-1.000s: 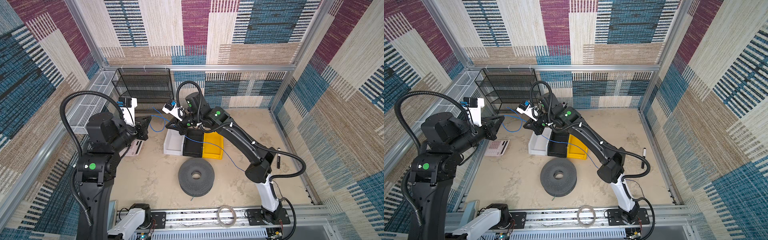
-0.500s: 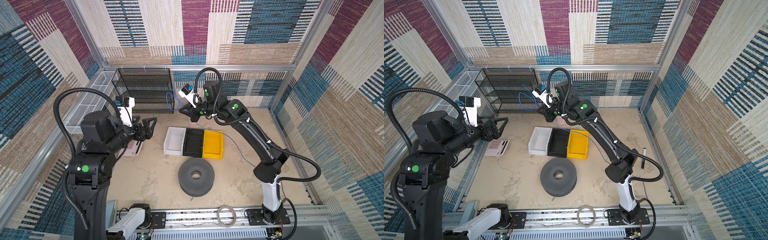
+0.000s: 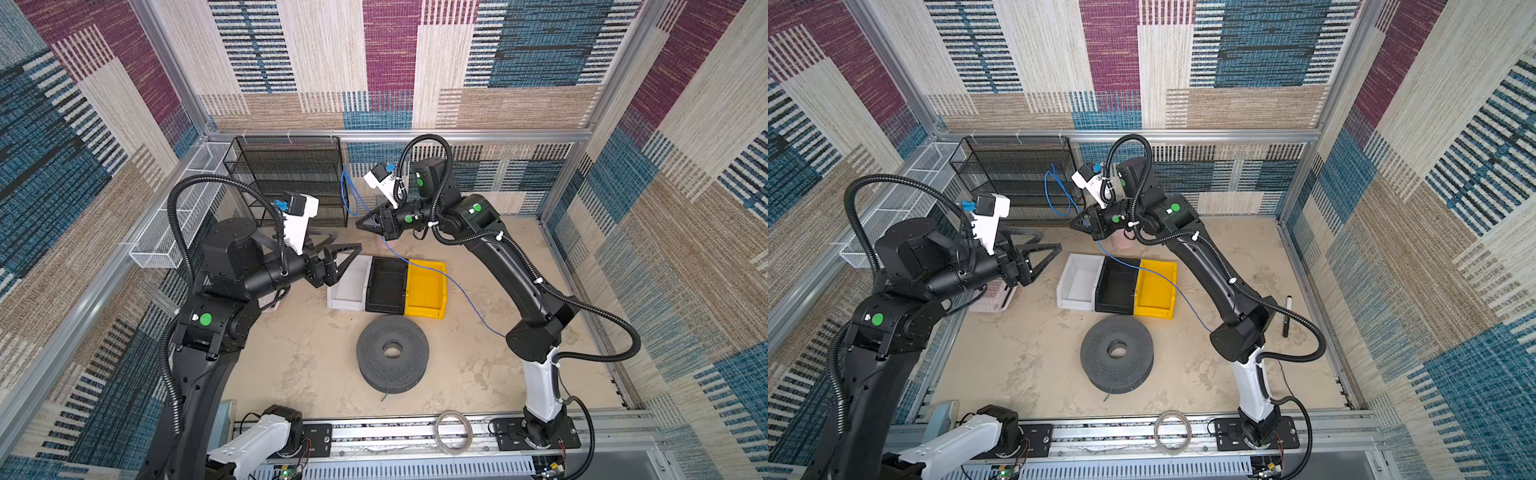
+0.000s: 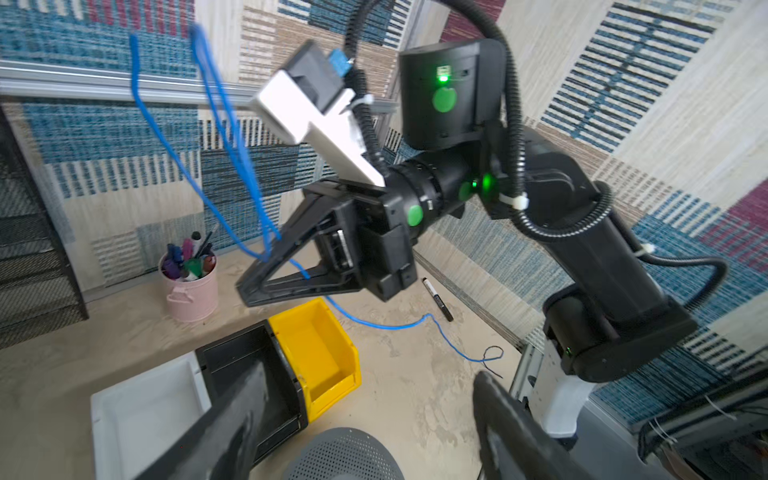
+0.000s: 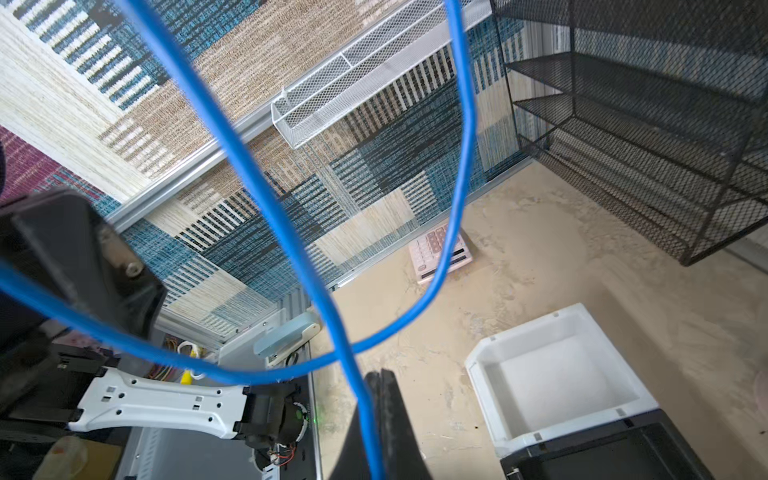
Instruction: Wrap the cables
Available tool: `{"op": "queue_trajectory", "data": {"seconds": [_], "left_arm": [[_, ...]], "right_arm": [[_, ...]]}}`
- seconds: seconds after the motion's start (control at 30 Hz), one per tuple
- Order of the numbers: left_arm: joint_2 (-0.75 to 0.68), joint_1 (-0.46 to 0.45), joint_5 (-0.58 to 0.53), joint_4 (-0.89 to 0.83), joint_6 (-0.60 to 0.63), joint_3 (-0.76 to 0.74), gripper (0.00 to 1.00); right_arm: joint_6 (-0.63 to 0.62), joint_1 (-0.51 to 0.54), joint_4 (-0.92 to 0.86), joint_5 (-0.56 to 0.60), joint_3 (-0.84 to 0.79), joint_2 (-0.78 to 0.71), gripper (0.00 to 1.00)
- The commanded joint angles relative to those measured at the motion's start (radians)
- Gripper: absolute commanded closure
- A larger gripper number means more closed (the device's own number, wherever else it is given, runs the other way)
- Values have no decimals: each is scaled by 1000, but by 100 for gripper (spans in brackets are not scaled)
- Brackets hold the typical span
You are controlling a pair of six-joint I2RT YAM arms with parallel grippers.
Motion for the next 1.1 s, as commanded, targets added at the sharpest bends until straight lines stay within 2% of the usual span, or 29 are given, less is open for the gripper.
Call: {"op": "queue_trajectory", "data": {"seconds": [0.0, 0.03, 0.17, 0.37, 0.53, 0.63, 0.67, 0.77, 0.8, 0.93, 1.07], "left_arm": [[-11, -39, -179, 150, 9, -36, 21], [-18, -48, -244, 176, 9, -54, 21], [-20, -60, -375, 245, 31, -92, 22], [24, -61, -342, 328, 30, -86, 25], [93, -61, -373, 334, 21, -47, 30], [123, -61, -413, 322, 22, -35, 41], [127, -61, -425, 313, 27, -30, 50], [135, -61, -481, 237, 60, 0, 89], [133, -61, -510, 207, 72, 8, 98], [88, -58, -574, 154, 117, -6, 100], [82, -52, -576, 15, 156, 65, 100]], "right_arm": [[68, -1, 8, -11, 8, 6, 100], [71, 0, 12, -18, 2, 5, 100], [93, 1, 56, -61, -40, -23, 100], [92, 1, 51, -67, -77, -33, 100], [88, 4, 63, -70, -91, -46, 100], [66, 4, 61, -60, -93, -48, 100], [58, 4, 58, -57, -97, -48, 100], [24, 0, 35, -12, -94, -48, 100], [14, -6, 26, 0, -90, -49, 100], [-23, -32, -11, 55, -74, -51, 100], [-63, -65, -43, 188, -88, -69, 100]]}}
